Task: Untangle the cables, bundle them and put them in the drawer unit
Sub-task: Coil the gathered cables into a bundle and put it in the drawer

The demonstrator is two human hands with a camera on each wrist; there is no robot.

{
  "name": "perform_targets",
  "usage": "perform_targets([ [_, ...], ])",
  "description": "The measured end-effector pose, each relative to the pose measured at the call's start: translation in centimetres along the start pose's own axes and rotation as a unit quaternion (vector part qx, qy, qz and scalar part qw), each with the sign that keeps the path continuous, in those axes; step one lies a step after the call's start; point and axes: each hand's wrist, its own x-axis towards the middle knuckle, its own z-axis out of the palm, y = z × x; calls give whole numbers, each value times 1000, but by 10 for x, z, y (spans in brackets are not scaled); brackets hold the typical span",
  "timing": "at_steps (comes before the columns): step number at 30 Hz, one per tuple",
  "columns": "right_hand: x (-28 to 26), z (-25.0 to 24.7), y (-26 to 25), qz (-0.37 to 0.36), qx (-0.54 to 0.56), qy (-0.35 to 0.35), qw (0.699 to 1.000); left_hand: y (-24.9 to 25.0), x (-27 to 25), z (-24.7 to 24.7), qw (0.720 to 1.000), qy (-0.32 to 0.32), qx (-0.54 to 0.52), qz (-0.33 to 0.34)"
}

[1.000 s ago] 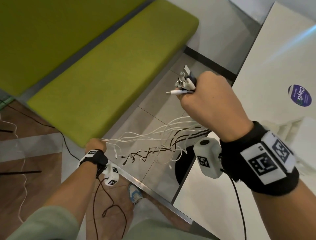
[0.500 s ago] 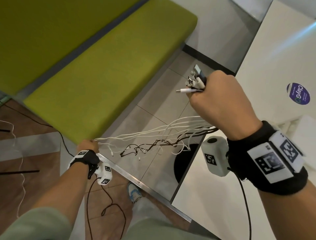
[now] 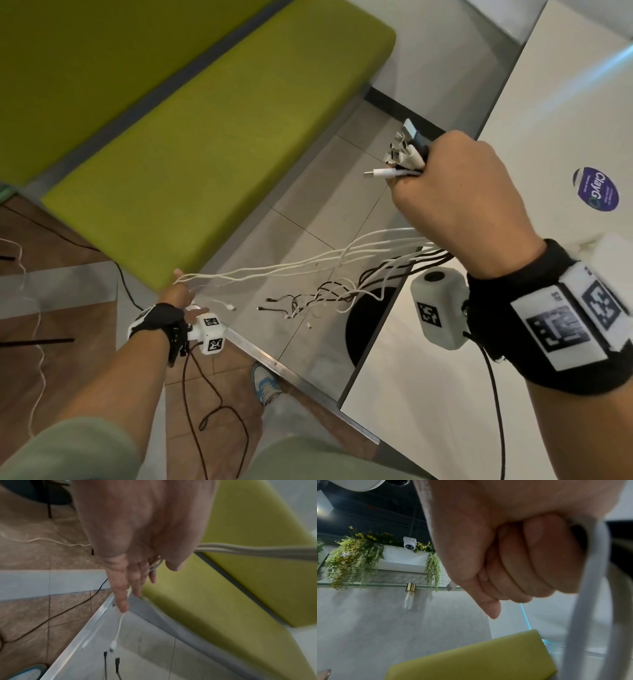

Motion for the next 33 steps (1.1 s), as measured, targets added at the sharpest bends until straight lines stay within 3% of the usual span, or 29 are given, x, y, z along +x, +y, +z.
perform_targets([
  [5,2,-7,2,9,-1,17,1000,-6,12,-5,974,22,206,94],
  [12,2,-1,-2,-10,-4,3,1000,0,-18,8,970,32,197,140],
  [18,3,-2,-2,-4,-12,4,1000,4,-14,6,971,15,169,169],
  [24,1,-1,-4,-9,-11,-1,1000,3,-18,10,924,-14,310,223],
  [28,-1,-1,-6,-3,-9,-8,1000,3,-22,17,912,-44,325,245],
  [33,-2,0,-8,-3,4,-22,1000,4,-18,20,890,-67,396,217],
])
